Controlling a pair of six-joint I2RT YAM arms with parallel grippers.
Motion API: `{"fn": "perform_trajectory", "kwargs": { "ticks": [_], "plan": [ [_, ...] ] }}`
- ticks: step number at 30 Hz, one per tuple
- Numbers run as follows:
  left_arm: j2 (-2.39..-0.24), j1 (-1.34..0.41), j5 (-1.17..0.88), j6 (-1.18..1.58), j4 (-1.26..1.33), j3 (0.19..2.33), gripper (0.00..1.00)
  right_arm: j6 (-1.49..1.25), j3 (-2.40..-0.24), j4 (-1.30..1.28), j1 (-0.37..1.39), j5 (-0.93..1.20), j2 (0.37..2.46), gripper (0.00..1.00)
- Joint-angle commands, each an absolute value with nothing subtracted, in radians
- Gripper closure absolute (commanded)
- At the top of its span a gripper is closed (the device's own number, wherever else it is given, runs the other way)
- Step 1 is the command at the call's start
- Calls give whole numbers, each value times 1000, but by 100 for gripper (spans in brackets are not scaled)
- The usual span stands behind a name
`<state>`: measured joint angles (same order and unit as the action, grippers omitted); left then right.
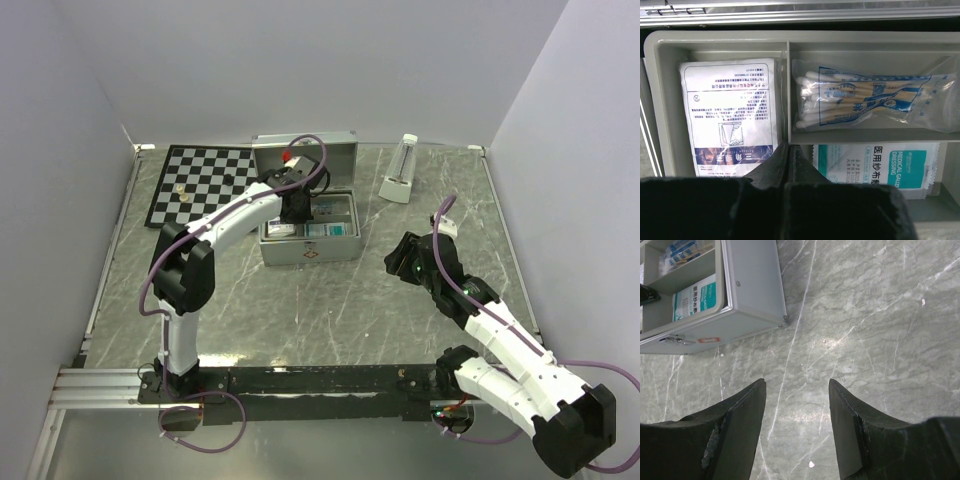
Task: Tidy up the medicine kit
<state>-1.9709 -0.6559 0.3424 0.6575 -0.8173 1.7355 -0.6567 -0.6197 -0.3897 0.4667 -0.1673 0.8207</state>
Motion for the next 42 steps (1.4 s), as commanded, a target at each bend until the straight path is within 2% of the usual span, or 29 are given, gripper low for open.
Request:
{"fn": "perform_trajectory", "kwargs": {
  "ticks": [1, 19, 30, 37, 42],
  "plan": [
    [-1950, -646, 336, 630, -804, 1749, 99, -658, -614, -376, 462, -167, 802, 40],
    [-1838, -646, 420, 678, -701, 1643, 99, -653, -604, -373, 462, -176, 790, 39],
    [-1856, -646, 403, 677, -661, 1582, 98, -649, -594, -368, 462, -178, 795, 40],
    [-1807, -646, 400, 654, -643, 1577, 62, -653, -597, -367, 460, -173, 795, 39],
    [-1757, -647, 370, 643, -670, 1623, 52, -655, -600, -364, 460, -163, 805, 39]
  ]
}}
